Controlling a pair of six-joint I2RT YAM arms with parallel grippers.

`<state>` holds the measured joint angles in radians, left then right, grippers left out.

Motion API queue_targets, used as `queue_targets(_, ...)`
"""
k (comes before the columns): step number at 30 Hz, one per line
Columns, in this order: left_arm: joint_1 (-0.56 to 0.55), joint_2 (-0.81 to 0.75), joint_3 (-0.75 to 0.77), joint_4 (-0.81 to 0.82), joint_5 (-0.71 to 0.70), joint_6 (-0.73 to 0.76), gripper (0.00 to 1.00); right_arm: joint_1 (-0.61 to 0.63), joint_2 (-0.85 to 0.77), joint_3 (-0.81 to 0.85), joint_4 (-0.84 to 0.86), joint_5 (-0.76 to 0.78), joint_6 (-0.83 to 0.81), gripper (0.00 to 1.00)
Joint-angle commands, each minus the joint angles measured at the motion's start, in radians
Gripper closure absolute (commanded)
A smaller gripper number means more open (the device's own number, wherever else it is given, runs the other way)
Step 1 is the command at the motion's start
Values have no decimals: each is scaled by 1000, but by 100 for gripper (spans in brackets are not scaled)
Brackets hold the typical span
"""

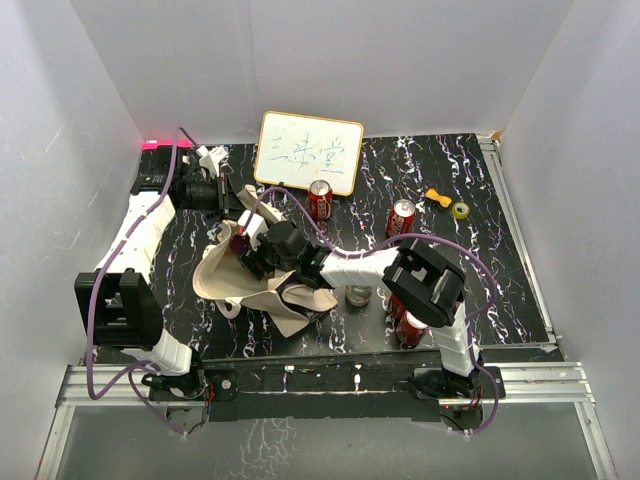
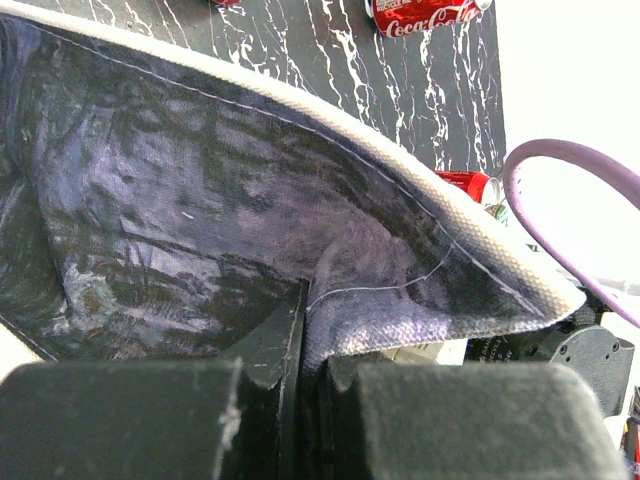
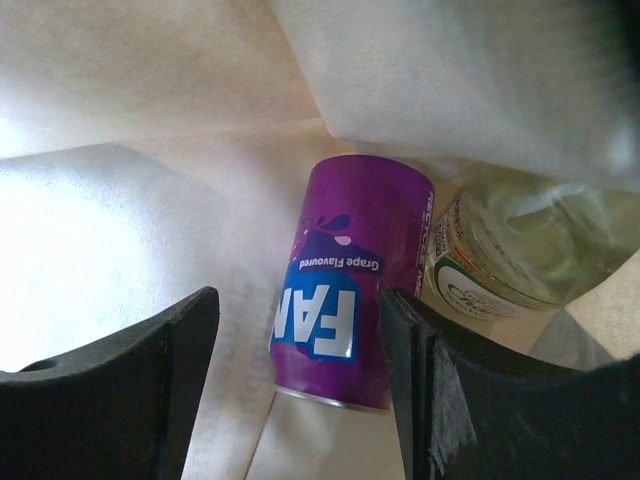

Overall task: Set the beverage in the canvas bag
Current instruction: Pick up the drink from the canvas bag.

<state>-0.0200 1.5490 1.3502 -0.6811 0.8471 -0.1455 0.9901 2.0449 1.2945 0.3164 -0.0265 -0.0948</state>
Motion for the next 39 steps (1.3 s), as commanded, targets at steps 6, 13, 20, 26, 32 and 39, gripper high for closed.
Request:
queue_targets(6,5,-20,4,-11,35,9,98,-4,181,-2,-346,116,61,31)
queue_targets(13,7,-37,-2,12,77,5,99,-22,139,-77,-415,161,89,30)
queue_targets(20,8,-29,-1,20,109,-9,100,-33,93,-117,-440,170,97,26)
queue_targets(26,20,-10,27,36,69,-90,100,-34,17,-204,-224,63,68,22)
queue_targets(32,21,17,145,-26,-159,-65,100,-34,55,-160,-179,84,43,22)
queue_targets(39,21,44,263,-39,-266,56,100,-34,19,-206,-105,37,35,23)
